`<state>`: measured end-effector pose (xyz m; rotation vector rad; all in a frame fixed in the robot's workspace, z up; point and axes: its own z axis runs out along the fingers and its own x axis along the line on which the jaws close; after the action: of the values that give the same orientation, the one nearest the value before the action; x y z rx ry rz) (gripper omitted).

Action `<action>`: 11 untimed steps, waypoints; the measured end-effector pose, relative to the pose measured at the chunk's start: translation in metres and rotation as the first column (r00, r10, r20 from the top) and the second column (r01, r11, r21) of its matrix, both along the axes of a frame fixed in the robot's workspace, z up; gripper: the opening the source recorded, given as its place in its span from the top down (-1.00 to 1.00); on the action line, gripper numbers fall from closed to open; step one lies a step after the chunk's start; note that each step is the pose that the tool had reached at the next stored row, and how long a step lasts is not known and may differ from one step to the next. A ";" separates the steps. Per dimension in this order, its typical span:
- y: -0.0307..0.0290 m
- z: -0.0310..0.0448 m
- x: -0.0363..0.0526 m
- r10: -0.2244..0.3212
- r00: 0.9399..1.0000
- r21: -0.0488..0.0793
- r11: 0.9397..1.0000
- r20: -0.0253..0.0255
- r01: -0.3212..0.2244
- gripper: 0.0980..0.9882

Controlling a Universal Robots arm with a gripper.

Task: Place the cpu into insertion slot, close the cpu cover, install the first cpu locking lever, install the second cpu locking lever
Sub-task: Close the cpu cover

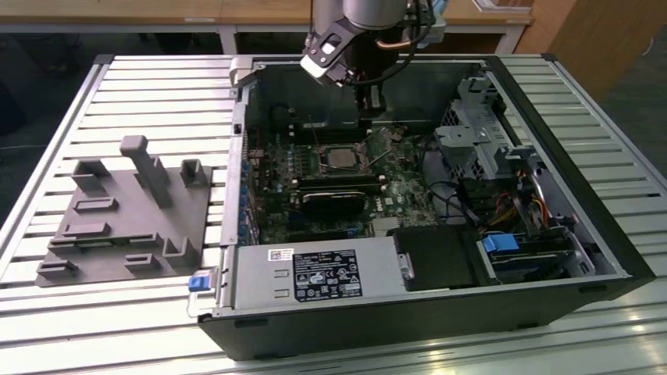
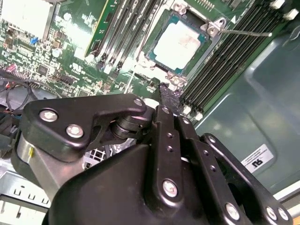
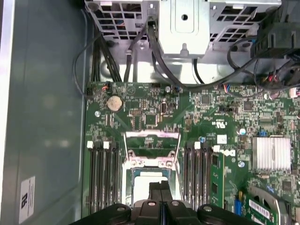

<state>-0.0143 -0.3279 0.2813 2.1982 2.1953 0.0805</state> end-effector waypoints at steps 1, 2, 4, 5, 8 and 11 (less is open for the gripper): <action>0.0000 -0.0002 0.0015 0.000 1.000 0.000 1.000 0.000 0.000 0.95; 0.0000 -0.0002 0.0029 0.000 1.000 0.000 1.000 0.000 0.000 0.95; 0.0000 -0.0004 0.0051 0.000 1.000 0.000 1.000 0.000 0.000 0.95; 0.0000 -0.0006 0.0062 0.000 1.000 0.000 1.000 0.000 0.000 0.95; 0.0001 -0.0018 0.0109 0.000 1.000 0.000 1.000 0.000 0.000 0.95; 0.0006 -0.0045 0.0165 0.000 1.000 0.000 1.000 -0.001 0.000 0.95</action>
<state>0.0022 -0.3273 0.2767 2.1989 2.1960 0.0791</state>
